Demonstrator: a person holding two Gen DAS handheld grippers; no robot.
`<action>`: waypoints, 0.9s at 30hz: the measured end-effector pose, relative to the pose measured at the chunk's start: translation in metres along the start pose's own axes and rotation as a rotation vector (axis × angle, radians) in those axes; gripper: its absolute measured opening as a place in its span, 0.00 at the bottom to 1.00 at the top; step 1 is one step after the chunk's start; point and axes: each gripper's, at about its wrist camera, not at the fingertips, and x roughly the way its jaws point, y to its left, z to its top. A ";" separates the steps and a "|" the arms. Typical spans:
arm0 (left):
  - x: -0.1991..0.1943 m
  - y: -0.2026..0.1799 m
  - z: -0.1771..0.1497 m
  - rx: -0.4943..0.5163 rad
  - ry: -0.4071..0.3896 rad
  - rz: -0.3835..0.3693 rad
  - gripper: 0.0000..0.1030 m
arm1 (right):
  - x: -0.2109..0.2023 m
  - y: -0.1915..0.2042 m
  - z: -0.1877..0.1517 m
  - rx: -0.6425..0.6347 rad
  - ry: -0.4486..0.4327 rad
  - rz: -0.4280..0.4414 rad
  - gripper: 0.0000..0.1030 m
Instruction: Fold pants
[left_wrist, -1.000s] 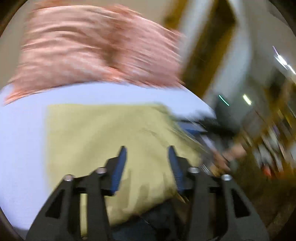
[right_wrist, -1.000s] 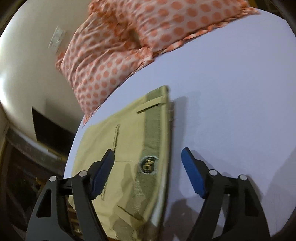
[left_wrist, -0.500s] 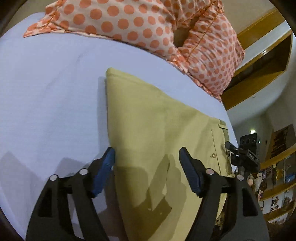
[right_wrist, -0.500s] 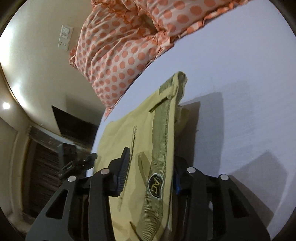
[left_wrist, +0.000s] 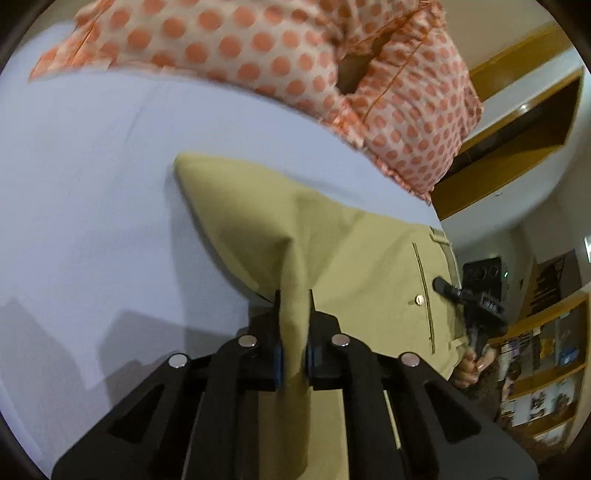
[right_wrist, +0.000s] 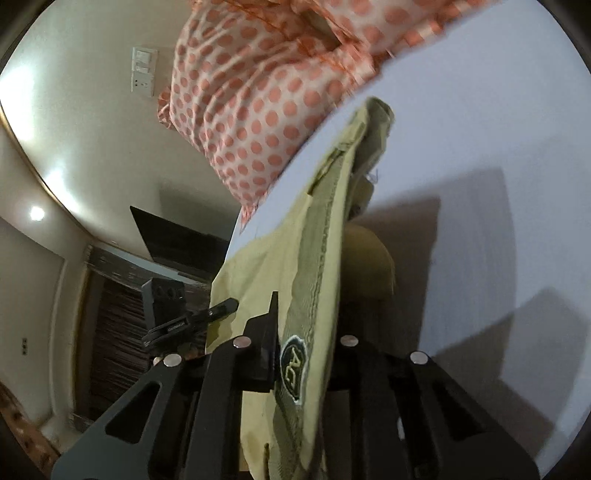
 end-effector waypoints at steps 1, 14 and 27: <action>0.001 -0.005 0.008 0.019 -0.017 0.014 0.08 | 0.000 0.008 0.015 -0.025 -0.014 -0.016 0.14; 0.017 -0.008 0.065 0.090 -0.168 0.382 0.32 | -0.029 0.005 0.077 -0.046 -0.308 -0.517 0.45; 0.035 -0.051 0.025 0.111 -0.111 0.276 0.63 | 0.002 0.039 0.046 -0.022 -0.158 -0.571 0.95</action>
